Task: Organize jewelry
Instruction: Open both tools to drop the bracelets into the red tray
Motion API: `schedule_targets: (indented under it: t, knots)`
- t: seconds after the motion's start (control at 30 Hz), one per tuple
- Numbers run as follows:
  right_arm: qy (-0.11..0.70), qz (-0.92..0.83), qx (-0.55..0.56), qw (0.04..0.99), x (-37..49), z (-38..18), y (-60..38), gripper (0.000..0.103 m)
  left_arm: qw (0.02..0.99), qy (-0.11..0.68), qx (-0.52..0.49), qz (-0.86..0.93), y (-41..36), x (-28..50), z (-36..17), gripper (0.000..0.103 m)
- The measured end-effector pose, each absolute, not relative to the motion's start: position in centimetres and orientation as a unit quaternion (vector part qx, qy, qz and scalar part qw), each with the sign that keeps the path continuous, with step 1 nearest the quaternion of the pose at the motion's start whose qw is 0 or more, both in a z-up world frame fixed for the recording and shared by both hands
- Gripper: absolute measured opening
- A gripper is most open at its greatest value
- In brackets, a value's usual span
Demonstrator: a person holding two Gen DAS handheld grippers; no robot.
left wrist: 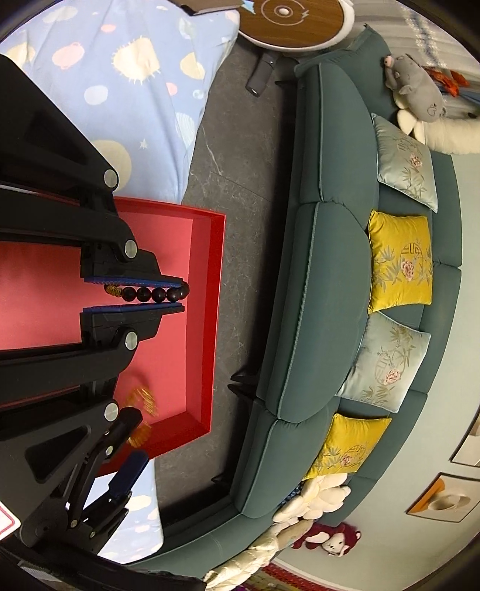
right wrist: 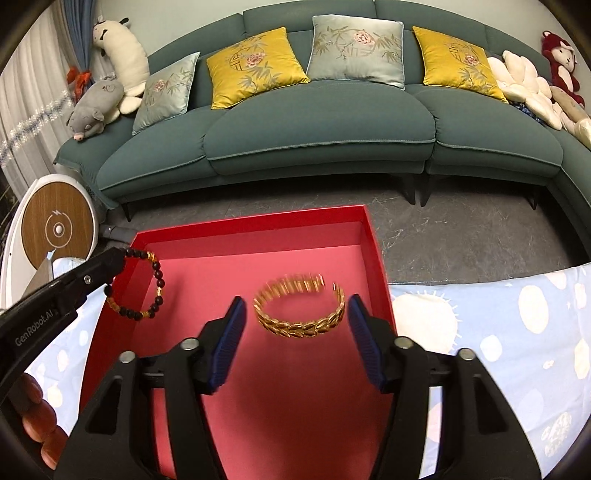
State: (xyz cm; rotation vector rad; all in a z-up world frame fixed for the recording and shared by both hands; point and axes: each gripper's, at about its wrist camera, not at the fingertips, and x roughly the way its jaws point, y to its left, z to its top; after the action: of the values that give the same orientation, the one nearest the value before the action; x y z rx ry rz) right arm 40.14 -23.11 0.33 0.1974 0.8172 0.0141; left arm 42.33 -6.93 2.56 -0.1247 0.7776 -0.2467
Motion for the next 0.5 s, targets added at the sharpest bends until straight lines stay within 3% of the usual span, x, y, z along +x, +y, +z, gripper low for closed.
schedule_targets:
  t: [0.03,0.17,0.5]
  knots:
    - [0.389,0.005,0.099,0.916,39.9,0.6,-23.4,0.071,0.918,0.372,-0.062,-0.121,-6.9,42.2,2.5,0.010]
    - [0.369,0.005,0.104,0.924,39.0,1.4,-24.3,0.071,0.922,0.367,-0.056,-0.113,-6.9,41.9,3.0,0.033]
    - [0.368,-0.009,0.027,0.929,31.9,6.4,-24.5,0.071,0.928,0.360,-0.023,-0.094,-4.1,36.8,8.0,0.035]
